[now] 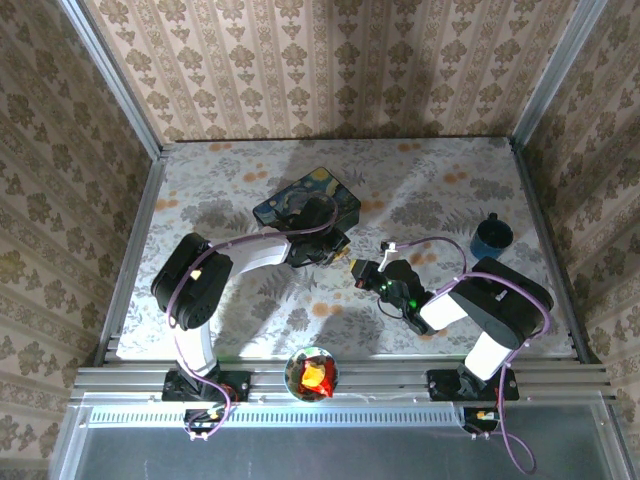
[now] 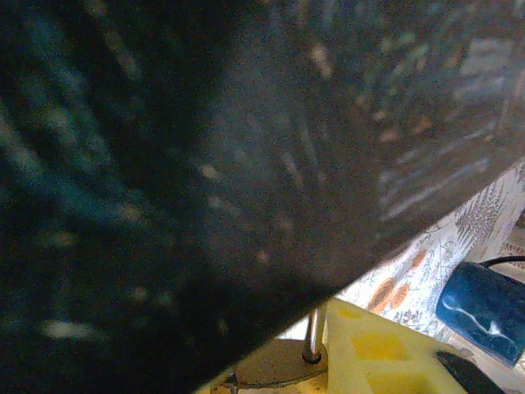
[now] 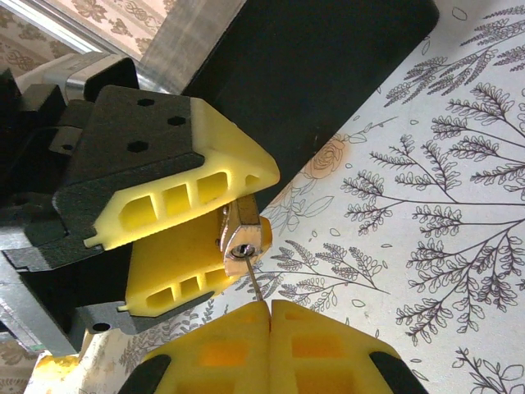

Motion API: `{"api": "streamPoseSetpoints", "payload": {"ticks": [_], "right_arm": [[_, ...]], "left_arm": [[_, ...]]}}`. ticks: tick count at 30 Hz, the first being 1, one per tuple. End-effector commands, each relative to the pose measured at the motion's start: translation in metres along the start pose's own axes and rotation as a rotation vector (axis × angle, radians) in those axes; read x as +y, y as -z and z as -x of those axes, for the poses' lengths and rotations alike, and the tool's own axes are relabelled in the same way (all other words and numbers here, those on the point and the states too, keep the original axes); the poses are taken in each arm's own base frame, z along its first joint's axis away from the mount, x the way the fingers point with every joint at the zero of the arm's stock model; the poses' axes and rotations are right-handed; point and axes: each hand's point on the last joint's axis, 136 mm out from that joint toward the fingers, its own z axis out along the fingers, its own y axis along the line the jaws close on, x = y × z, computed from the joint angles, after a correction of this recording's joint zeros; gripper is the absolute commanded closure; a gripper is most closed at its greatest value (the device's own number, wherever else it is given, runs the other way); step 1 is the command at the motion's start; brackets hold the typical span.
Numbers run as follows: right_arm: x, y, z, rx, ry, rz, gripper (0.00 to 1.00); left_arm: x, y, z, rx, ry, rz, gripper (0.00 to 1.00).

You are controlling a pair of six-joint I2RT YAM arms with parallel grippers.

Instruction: Unlock a padlock with a key

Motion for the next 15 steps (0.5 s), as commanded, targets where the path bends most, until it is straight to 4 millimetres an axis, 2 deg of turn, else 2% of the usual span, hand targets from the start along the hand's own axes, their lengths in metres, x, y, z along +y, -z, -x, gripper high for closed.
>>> {"api": "streamPoseSetpoints", "payload": {"ticks": [1, 15], "right_arm": [[0.0061, 0.0042, 0.0138, -0.056, 0.019, 0.008, 1.0], [0.0035, 0.0054, 0.0098, -0.05, 0.022, -0.004, 1.0]], "left_arm": [[0.0182, -0.0135, -0.0344, 0.154, 0.087, 0.048, 0.98], [0.0179, -0.0127, -0.0336, 0.149, 0.09, 0.044, 0.98]]}}
